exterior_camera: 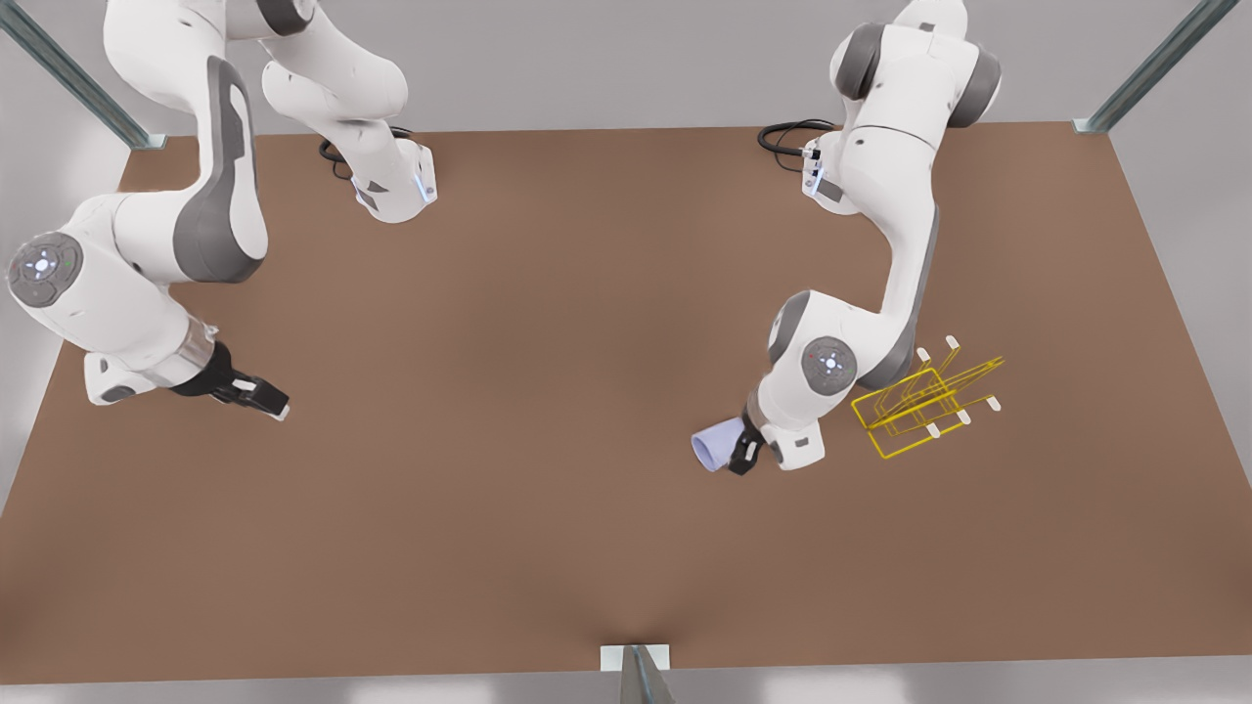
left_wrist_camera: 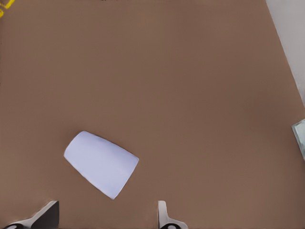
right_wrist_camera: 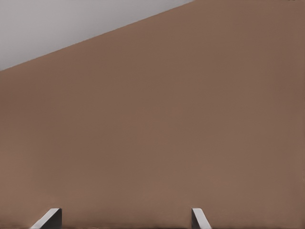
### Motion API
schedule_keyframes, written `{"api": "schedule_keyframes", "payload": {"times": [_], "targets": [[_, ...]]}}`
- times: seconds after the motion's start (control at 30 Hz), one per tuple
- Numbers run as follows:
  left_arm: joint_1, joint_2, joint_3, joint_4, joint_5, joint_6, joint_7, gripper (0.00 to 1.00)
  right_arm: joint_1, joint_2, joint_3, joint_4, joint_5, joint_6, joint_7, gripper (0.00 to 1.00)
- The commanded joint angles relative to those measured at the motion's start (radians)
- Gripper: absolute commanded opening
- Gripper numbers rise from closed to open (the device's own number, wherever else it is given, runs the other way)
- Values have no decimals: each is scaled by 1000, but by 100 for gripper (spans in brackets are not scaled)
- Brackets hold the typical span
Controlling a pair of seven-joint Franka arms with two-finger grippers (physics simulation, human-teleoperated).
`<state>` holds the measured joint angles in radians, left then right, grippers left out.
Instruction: Place the cup on the cup holder
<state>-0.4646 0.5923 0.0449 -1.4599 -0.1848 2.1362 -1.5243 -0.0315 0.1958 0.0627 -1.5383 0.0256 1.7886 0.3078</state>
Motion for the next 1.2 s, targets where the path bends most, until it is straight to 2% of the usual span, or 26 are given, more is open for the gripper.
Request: {"api": "schedule_keyframes", "payload": {"times": [0.0, 0.23, 0.4, 0.47, 0.57, 1.17], "targets": [[14, 6, 0, -5, -18, 79, -1327, 100, 4, 14, 20, 29, -50, -210, -323, 100], [23, 32, -46, -123, -45, 166, -1444, 100, 10, 16, 22, 33, -41, -247, -309, 100], [44, 53, -51, -169, -15, 346, -1439, 100, -1, 24, 20, 33, -36, -258, -332, 100], [57, 55, -53, -178, 51, 344, -1403, 100, -1, 25, 19, 35, -36, -256, -335, 100], [57, 57, -53, -215, 56, 343, -1383, 100, -1, 25, 19, 35, -36, -256, -335, 100], [54, 145, -66, -208, 62, 363, -1383, 100, -2, 27, 16, 35, -36, -256, -351, 100]]}}
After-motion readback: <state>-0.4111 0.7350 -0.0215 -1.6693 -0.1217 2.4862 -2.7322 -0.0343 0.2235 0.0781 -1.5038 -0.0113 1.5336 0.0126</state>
